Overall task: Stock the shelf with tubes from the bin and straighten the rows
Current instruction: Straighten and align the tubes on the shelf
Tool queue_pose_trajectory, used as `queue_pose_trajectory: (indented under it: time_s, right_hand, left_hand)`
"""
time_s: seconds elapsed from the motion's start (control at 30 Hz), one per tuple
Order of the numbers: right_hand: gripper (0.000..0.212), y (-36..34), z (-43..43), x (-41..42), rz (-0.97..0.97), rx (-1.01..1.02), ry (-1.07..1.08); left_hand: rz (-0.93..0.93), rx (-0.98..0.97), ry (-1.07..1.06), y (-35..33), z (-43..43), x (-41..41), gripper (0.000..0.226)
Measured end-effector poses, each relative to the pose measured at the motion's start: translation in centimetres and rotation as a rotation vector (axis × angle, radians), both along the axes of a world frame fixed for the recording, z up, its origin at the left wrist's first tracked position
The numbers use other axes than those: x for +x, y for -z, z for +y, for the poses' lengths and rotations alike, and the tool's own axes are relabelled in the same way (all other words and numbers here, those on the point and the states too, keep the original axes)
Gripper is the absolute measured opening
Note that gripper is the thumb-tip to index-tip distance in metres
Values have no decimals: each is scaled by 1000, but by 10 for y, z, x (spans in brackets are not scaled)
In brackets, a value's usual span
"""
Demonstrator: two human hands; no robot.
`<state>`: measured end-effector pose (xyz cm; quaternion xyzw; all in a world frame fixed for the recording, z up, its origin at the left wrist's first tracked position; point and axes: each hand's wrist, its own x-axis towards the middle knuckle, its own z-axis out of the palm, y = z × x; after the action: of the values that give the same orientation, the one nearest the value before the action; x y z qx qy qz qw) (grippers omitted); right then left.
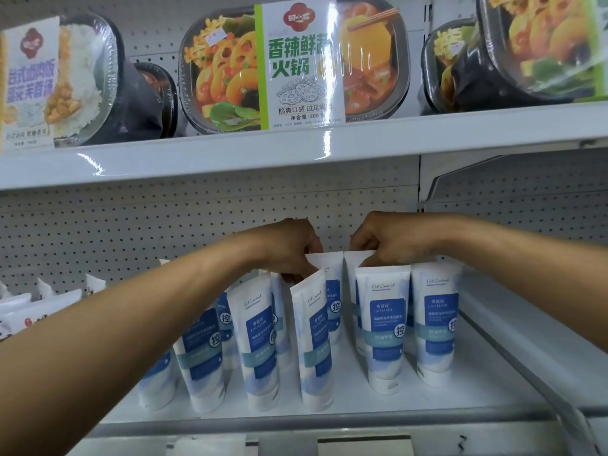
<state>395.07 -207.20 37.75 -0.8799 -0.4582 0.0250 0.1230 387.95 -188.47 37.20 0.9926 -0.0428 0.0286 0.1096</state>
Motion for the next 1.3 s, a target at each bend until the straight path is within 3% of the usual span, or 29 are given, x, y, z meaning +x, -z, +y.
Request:
queue_pose_trajectory:
  time_s: [0.13,0.2,0.27,0.33,0.4,0.5,0.57,0.67,0.87,1.0,1.3]
  right_hand:
    - [19,-4,-1,3,19,37,13]
    - [25,-7,-5,2,-22,127,15]
    - [21,-10,-11,-6,-101,301,-7]
    - [15,-11,-19,-19,-132,433,-69]
    - [16,-11,-27,-33,-120,379,-125]
    - [28,-9,-35,-50,-107,74,-91]
    - [27,-2,-35,-54,-132,-45,-53]
    - [19,10,-29,-54,-180,-104,-18]
    - [24,14,-27,-57,-210,-117,26]
    - [23,16,-29,-57,-200,-85,18]
    - [22,17,-28,-58,-196,-35,-3]
  left_hand:
    - [-7,23,-1,-6,-1,-5,28]
    - [-130,31,-24,-13,-4,-13,32]
    - [-335,28,-31,-19,-9,-28,32]
    - [-425,24,-8,-23,-16,-50,37]
    - [-300,37,0,-25,-25,-73,50]
    - [-85,202,-90,-19,-36,-89,63]
    - [-67,287,-141,-11,-39,-88,57]
    - [-86,237,-110,-1,-42,-80,38]
    - [-122,139,-49,3,-37,-63,22]
    - [-102,-14,-31,10,-28,-57,19]
    - [-76,-117,-18,13,-25,-54,20]
